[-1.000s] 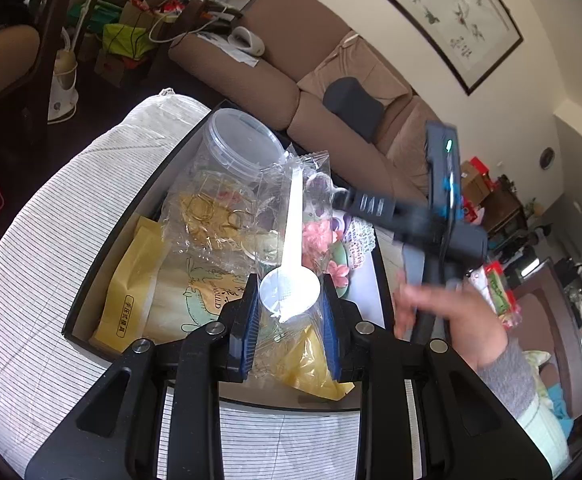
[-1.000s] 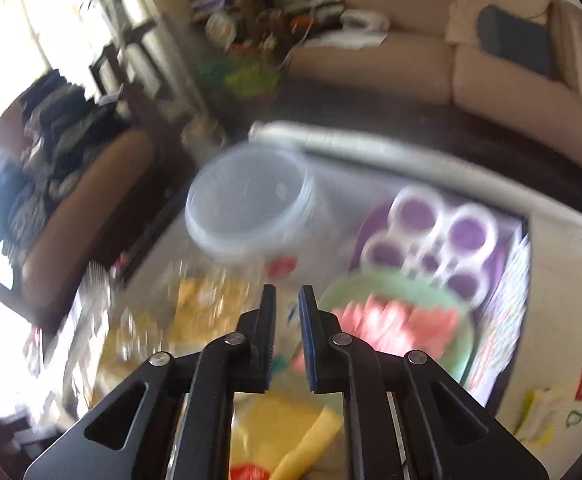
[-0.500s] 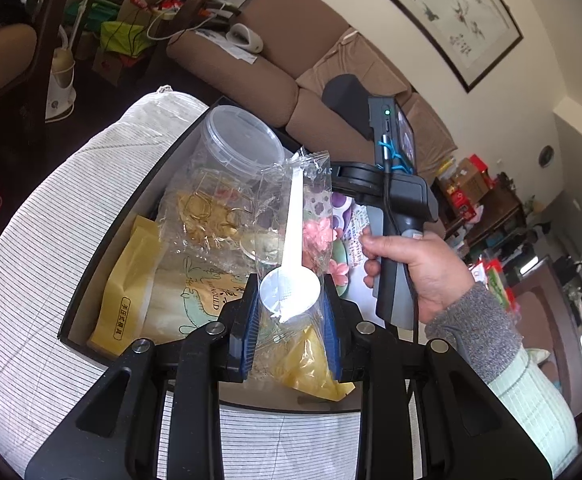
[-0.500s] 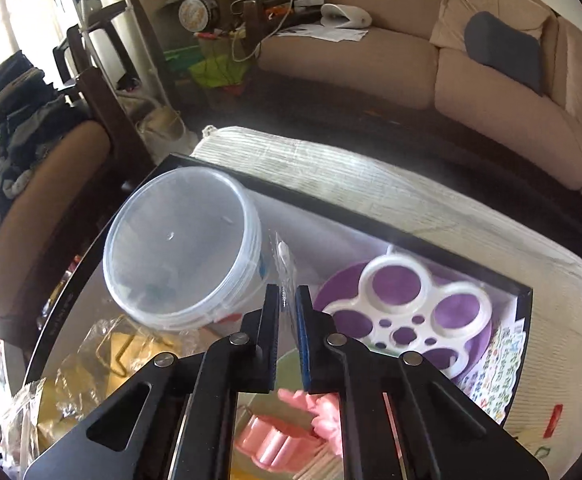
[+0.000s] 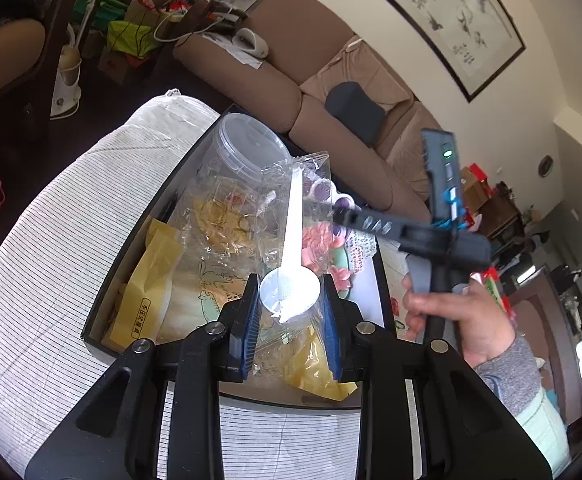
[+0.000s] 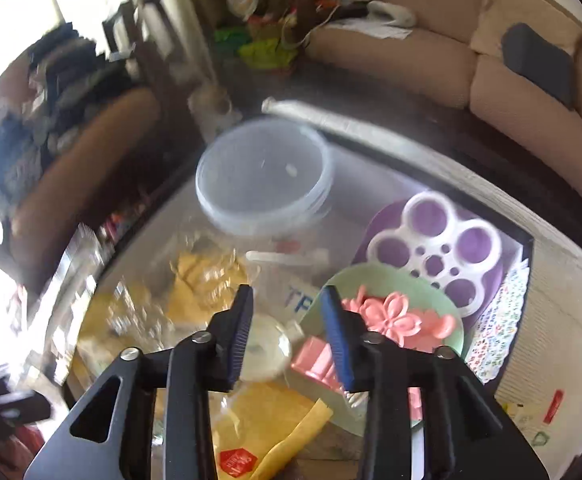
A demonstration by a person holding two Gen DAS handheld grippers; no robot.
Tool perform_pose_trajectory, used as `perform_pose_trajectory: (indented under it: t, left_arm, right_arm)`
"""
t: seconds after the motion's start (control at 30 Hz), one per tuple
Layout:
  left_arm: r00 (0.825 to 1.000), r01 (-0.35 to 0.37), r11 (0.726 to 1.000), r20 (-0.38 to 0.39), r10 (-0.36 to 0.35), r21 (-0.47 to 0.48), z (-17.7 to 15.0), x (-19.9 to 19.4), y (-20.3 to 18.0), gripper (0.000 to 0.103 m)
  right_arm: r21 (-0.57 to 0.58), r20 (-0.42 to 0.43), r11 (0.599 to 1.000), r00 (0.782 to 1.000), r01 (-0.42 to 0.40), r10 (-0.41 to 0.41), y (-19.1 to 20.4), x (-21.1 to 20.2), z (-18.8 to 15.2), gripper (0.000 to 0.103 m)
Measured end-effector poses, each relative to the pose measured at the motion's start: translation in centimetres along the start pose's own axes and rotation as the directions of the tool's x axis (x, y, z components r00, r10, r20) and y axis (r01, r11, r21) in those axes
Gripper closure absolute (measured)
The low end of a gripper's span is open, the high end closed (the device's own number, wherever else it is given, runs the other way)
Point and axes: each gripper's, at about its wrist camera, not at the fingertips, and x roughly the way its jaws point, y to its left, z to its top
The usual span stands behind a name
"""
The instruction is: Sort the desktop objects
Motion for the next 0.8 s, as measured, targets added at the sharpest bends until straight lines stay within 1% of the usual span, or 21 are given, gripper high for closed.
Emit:
perform_pose_trajectory:
  t: [0.03,0.07,0.1,0.13,0.17,0.2,0.23,0.27,0.3,0.33,0.4,0.43,0.47,0.5,0.6,0.7,0.77,0.8]
  left_arm:
    - [1.0,0.003,1.0,-0.004,-0.003,0.003,0.0,0.2,-0.1,0.077]
    - [1.0,0.005,1.0,-0.005,-0.005,0.007,-0.1,0.3,-0.3,0.077]
    - [1.0,0.009,1.0,-0.008,-0.009,0.011,-0.1,0.4,-0.4,0.077]
    - [1.0,0.012,1.0,-0.011,-0.012,0.014,-0.2,0.6,-0.6,0.077]
    - [1.0,0.014,1.0,-0.013,-0.014,0.018,-0.2,0.7,-0.8,0.077]
    - [1.0,0.014,1.0,-0.015,-0.014,0.023,-0.3,0.9,-1.1,0.077]
    - [1.0,0.013,1.0,-0.018,-0.013,0.028,-0.4,1.0,-1.3,0.077]
    - [1.0,0.011,0.999,-0.019,-0.01,0.032,-0.4,1.1,-1.4,0.077]
    - [1.0,0.01,0.999,-0.02,-0.009,0.036,-0.5,1.2,-1.5,0.077]
    - [1.0,0.012,0.999,-0.021,-0.011,0.041,-0.5,1.2,-1.6,0.077]
    - [1.0,0.016,0.999,-0.02,-0.015,0.048,-0.5,1.2,-1.8,0.077]
    - [1.0,0.013,0.999,-0.019,-0.012,0.052,-0.5,1.2,-1.9,0.077]
    - [1.0,0.011,0.998,-0.02,-0.01,0.057,-0.6,1.3,-2.0,0.077]
    - [1.0,0.014,0.998,-0.024,-0.013,0.06,-0.6,1.4,-2.1,0.077]
    - [0.999,0.021,0.997,-0.035,-0.019,0.07,-0.7,1.6,-2.4,0.078]
    - [0.998,0.035,0.996,-0.046,-0.031,0.084,-0.9,1.8,-2.9,0.078]
    - [0.998,0.03,0.995,-0.058,-0.025,0.099,-1.1,2.1,-3.2,0.078]
    - [0.998,0.023,0.994,-0.064,-0.017,0.109,-1.2,2.3,-3.4,0.078]
  right_arm:
    - [0.046,0.021,0.998,0.999,-0.03,0.03,-0.6,-0.6,0.1,0.064]
    - [0.101,0.043,0.991,0.995,-0.09,0.086,-1.2,-1.1,0.2,0.061]
    - [0.159,0.07,0.973,0.985,-0.164,0.155,-1.8,-1.7,0.1,0.059]
    - [0.193,0.086,0.959,0.977,-0.207,0.193,-1.8,-2.0,0.3,0.054]
    - [0.225,0.106,0.939,0.964,-0.26,0.242,-1.7,-2.5,0.2,0.052]
    - [0.245,0.128,0.914,0.945,-0.324,0.3,-1.6,-2.9,0.2,0.051]
    - [0.255,0.145,0.894,0.928,-0.369,0.342,-1.6,-3.2,0.4,0.05]
    - [0.256,0.158,0.879,0.914,-0.402,0.373,-1.3,-3.7,0.0,0.045]
    - [0.25,0.161,0.874,0.908,-0.416,0.386,-0.9,-4.1,-0.2,0.043]
    - [0.242,0.161,0.875,0.906,-0.42,0.391,-0.6,-4.3,0.0,0.038]
    - [0.24,0.159,0.871,0.903,-0.428,0.4,0.4,-4.4,-0.4,0.035]
    - [0.247,0.162,0.867,0.9,-0.433,0.404,0.8,-4.4,-0.5,0.034]
    - [0.252,0.184,0.859,0.893,-0.446,0.41,0.8,-4.6,-0.7,0.034]
    - [0.25,0.205,0.85,0.884,-0.463,0.421,0.7,-4.8,-0.6,0.034]
    - [0.25,0.233,0.823,0.857,-0.51,0.46,0.2,-5.1,-0.4,0.034]
    - [0.249,0.206,0.815,0.851,-0.524,0.484,0.1,-4.8,-0.2,0.034]
    - [0.237,0.198,0.807,0.84,-0.541,0.505,0.2,-4.9,-0.1,0.034]
    - [0.217,0.202,0.811,0.838,-0.543,0.507,0.4,-5.1,0.0,0.034]
